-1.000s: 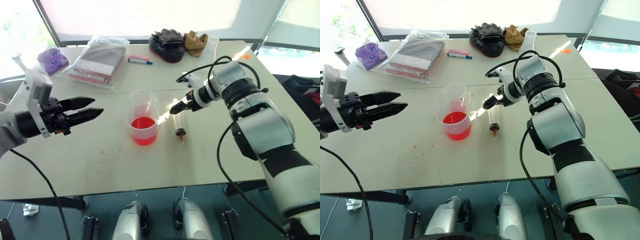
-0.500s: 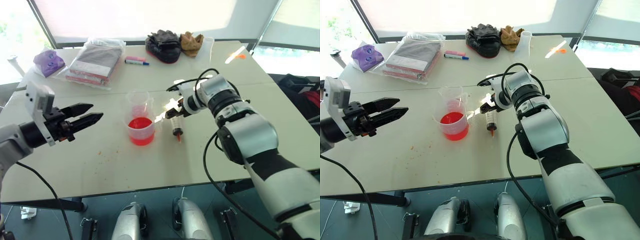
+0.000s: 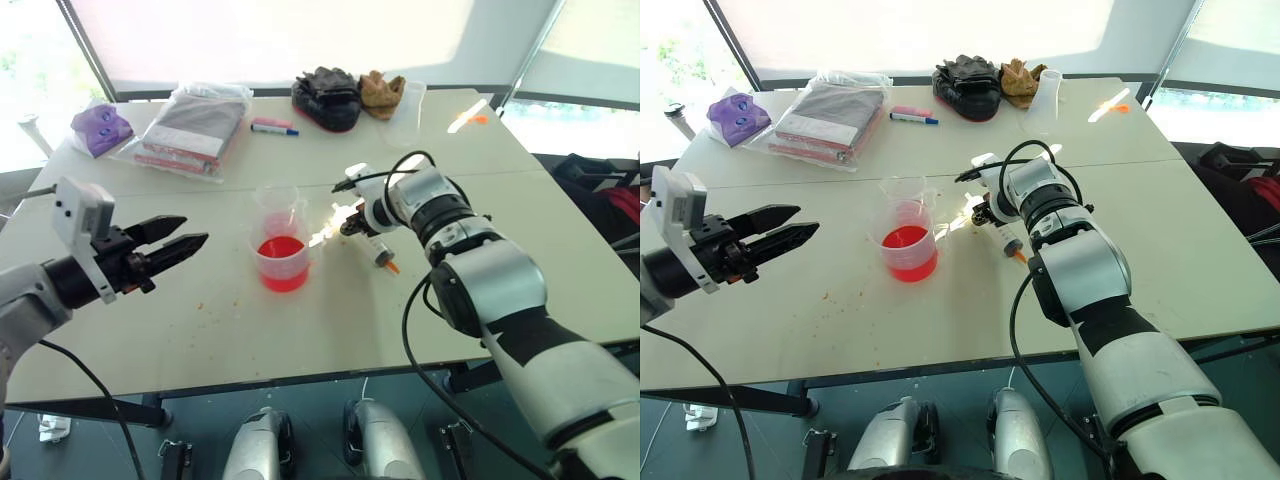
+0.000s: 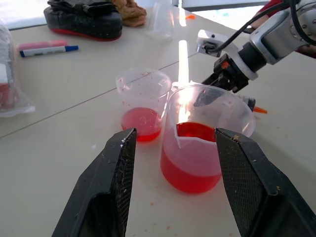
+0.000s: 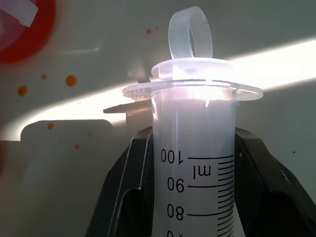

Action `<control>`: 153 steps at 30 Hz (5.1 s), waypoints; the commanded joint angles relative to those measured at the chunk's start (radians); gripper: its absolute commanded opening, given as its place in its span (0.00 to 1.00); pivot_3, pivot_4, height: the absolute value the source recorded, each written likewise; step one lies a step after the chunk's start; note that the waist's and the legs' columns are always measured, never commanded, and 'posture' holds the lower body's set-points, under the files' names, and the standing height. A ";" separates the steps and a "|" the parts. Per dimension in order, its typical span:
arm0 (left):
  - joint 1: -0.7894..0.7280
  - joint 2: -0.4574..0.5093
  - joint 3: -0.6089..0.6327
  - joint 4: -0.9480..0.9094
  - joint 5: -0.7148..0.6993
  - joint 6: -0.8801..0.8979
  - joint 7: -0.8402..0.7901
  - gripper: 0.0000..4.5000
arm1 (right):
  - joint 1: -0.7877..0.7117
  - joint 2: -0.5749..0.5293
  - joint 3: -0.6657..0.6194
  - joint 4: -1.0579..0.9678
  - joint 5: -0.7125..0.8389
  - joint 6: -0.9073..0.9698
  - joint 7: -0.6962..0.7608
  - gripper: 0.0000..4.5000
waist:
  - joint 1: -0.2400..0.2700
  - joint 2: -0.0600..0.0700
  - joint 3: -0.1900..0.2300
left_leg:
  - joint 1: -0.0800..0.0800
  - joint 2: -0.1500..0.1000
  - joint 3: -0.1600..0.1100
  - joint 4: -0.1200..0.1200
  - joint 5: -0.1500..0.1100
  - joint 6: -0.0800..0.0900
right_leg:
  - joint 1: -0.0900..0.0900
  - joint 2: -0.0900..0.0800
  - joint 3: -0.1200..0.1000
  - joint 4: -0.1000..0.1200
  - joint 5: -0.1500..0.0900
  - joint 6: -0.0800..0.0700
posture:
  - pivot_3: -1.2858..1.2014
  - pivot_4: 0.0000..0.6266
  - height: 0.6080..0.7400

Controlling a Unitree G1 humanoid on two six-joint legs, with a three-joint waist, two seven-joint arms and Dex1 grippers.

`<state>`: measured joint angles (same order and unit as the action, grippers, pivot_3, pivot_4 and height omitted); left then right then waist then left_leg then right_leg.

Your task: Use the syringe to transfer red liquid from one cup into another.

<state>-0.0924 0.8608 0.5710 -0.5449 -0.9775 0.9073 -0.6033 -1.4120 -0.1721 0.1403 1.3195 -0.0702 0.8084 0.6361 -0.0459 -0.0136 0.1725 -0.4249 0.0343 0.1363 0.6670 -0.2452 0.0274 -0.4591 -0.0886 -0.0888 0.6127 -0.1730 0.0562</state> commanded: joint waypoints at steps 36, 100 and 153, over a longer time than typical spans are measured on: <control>-0.936 0.220 -0.466 0.812 0.429 -0.270 -0.577 0.57 | 0.569 0.292 -0.112 -1.266 0.502 -0.479 -0.006 0.33 | 0.004 0.002 0.003 | -0.004 0.001 0.001 -0.004 0.003 0.000 | -0.006 0.001 -0.001 0.000 -0.001 0.000 | 0.52 0.24 1.00; -0.959 -0.119 -0.543 0.739 0.586 -0.361 -0.646 0.57 | 0.843 0.336 0.166 -1.048 0.211 -0.944 0.030 0.33 | 0.003 0.001 0.003 | -0.002 0.001 0.000 -0.001 0.003 0.001 | -0.002 0.002 -0.001 0.002 0.000 0.002 | 0.52 0.24 1.00; -0.855 0.159 -0.486 0.645 0.512 -0.170 -0.717 0.57 | 0.729 0.331 0.022 -1.160 0.368 -0.780 -0.047 0.33 | 0.006 0.001 0.003 | -0.001 0.006 -0.001 -0.002 0.004 -0.002 | -0.003 0.006 -0.001 0.003 -0.004 -0.006 | 0.52 0.24 1.00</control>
<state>-0.9242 0.9941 0.0512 0.1275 -0.4544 0.7307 -1.3383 -0.6511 0.1331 0.1737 0.2262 0.2717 0.0334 0.5958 -0.0396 -0.0125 0.1756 -0.4264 0.0403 0.1355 0.6656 -0.2410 0.0259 -0.4624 -0.0823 -0.0897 0.6153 -0.1772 0.0506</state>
